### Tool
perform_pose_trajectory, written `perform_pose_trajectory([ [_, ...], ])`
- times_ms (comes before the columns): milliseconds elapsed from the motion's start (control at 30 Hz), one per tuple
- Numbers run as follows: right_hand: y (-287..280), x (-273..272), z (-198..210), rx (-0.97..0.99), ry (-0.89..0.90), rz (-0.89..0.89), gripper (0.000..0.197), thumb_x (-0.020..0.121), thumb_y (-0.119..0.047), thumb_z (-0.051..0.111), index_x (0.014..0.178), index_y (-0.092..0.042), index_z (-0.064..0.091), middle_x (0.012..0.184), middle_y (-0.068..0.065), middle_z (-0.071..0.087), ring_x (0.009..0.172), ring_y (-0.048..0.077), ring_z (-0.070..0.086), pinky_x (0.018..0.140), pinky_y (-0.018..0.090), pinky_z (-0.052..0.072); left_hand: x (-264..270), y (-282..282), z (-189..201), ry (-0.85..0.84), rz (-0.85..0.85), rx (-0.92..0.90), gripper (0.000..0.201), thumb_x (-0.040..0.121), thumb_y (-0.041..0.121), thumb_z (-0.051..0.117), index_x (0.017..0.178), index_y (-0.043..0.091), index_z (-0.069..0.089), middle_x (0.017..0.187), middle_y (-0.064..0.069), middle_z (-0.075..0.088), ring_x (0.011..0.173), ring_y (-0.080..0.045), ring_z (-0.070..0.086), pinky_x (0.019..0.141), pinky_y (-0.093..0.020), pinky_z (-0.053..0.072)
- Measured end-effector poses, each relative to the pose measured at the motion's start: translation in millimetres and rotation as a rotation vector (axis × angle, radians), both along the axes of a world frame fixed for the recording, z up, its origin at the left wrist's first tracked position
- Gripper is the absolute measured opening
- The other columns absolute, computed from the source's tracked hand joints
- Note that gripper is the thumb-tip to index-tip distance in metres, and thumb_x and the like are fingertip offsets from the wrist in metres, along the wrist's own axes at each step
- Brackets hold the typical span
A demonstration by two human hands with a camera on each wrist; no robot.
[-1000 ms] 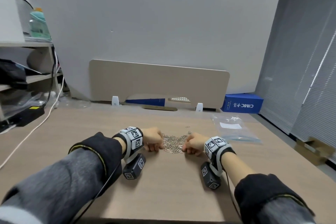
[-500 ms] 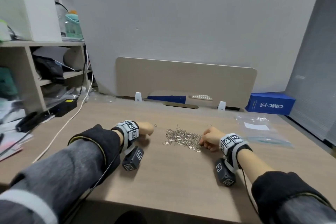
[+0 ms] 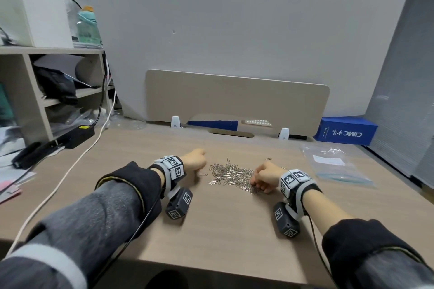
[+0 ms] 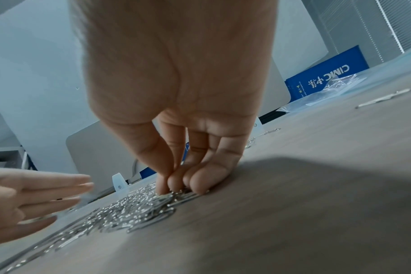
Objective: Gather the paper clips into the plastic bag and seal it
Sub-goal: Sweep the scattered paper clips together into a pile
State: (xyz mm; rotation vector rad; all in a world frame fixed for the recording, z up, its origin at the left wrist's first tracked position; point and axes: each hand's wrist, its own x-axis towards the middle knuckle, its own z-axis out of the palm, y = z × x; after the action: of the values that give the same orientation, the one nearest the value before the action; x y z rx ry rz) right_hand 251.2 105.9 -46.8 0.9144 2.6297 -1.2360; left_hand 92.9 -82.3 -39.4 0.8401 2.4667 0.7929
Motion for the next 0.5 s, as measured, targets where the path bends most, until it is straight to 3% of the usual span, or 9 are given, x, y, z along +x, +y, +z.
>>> perform_pose_trajectory([
  [33, 1.4, -0.3, -0.7, -0.006, -0.001, 0.004, 0.018, 0.084, -0.002, 0.052, 0.076, -0.010, 0.066, 0.063, 0.004, 0.056, 0.052, 0.013, 0.051, 0.045, 0.020, 0.046, -5.3, -1.9, 1.1, 0.035, 0.039, -0.006, 0.060, 0.088, -0.009, 0.037, 0.147, -0.003, 0.030, 0.152, -0.023, 0.032, 0.133, -0.033, 0.042, 0.106, -0.034, 0.036],
  [67, 2.3, -0.4, -1.2, -0.010, -0.003, 0.009, 0.018, 0.085, -0.002, 0.052, 0.075, -0.010, 0.066, 0.063, 0.004, 0.056, 0.052, 0.013, 0.051, 0.044, 0.020, 0.045, -10.4, -3.0, 1.3, 0.068, 0.054, -0.054, 0.056, 0.089, -0.007, 0.038, 0.145, -0.005, 0.033, 0.150, -0.024, 0.036, 0.136, -0.034, 0.039, 0.107, -0.034, 0.034],
  [133, 2.7, -1.4, -2.3, -0.003, -0.010, 0.015, 0.018, 0.086, -0.003, 0.052, 0.076, -0.010, 0.065, 0.063, 0.003, 0.054, 0.053, 0.013, 0.050, 0.043, 0.020, 0.043, -12.4, -2.2, 0.9, 0.114, 0.014, -0.215, 0.034, 0.087, -0.002, 0.043, 0.119, -0.004, 0.054, 0.122, -0.025, 0.052, 0.113, -0.035, 0.052, 0.084, -0.031, 0.043],
  [167, 2.9, -2.2, -3.2, 0.001, -0.012, 0.017, 0.017, 0.087, -0.003, 0.052, 0.077, -0.010, 0.065, 0.062, 0.003, 0.054, 0.053, 0.013, 0.049, 0.042, 0.019, 0.043, -10.5, -0.7, -0.7, 0.121, -0.038, -0.284, 0.020, 0.087, 0.001, 0.045, 0.103, 0.001, 0.057, 0.108, -0.020, 0.054, 0.096, -0.032, 0.052, 0.073, -0.028, 0.040],
  [200, 3.8, -3.2, -3.9, 0.007, -0.012, 0.018, 0.017, 0.087, -0.004, 0.053, 0.077, -0.010, 0.065, 0.062, 0.003, 0.054, 0.053, 0.013, 0.049, 0.041, 0.019, 0.043, -7.5, 2.4, -2.3, 0.101, -0.076, -0.327, 0.012, 0.088, 0.004, 0.046, 0.094, 0.005, 0.055, 0.099, -0.015, 0.053, 0.088, -0.029, 0.049, 0.070, -0.027, 0.037],
  [300, 6.3, -7.4, -5.3, 0.009, -0.023, 0.023, 0.015, 0.086, -0.005, 0.055, 0.077, -0.010, 0.066, 0.063, 0.004, 0.055, 0.054, 0.015, 0.050, 0.044, 0.021, 0.044, 3.2, 19.7, -6.2, 0.075, -0.198, -0.323, 0.009, 0.090, 0.007, 0.046, 0.096, 0.007, 0.053, 0.099, -0.014, 0.050, 0.088, -0.025, 0.045, 0.074, -0.030, 0.037],
  [400, 8.7, -9.3, -5.7, -0.007, -0.040, 0.025, 0.015, 0.085, -0.005, 0.056, 0.076, -0.010, 0.066, 0.063, 0.005, 0.055, 0.054, 0.015, 0.050, 0.046, 0.023, 0.045, 3.9, 43.9, -16.9, 0.043, -0.297, -0.295, 0.028, 0.078, 0.016, 0.050, 0.103, 0.004, 0.051, 0.103, -0.017, 0.049, 0.096, -0.032, 0.048, 0.083, -0.038, 0.040],
  [433, 10.8, -8.4, -5.4, -0.025, -0.038, 0.032, 0.016, 0.086, -0.005, 0.056, 0.076, -0.010, 0.066, 0.064, 0.005, 0.056, 0.054, 0.015, 0.050, 0.046, 0.022, 0.045, 5.5, 49.5, -17.9, 0.016, -0.297, -0.281, 0.031, 0.073, 0.017, 0.050, 0.101, 0.004, 0.051, 0.099, -0.015, 0.050, 0.094, -0.034, 0.049, 0.082, -0.039, 0.041],
  [500, 17.7, -3.5, -4.0, -0.139, -0.001, 0.045, 0.018, 0.087, -0.002, 0.054, 0.079, -0.007, 0.069, 0.063, 0.006, 0.058, 0.052, 0.013, 0.051, 0.046, 0.023, 0.047, 12.5, 53.5, -10.7, 0.022, -0.286, -0.244, 0.017, 0.079, 0.012, 0.048, 0.095, 0.006, 0.050, 0.088, -0.011, 0.048, 0.087, -0.029, 0.046, 0.073, -0.033, 0.037],
])
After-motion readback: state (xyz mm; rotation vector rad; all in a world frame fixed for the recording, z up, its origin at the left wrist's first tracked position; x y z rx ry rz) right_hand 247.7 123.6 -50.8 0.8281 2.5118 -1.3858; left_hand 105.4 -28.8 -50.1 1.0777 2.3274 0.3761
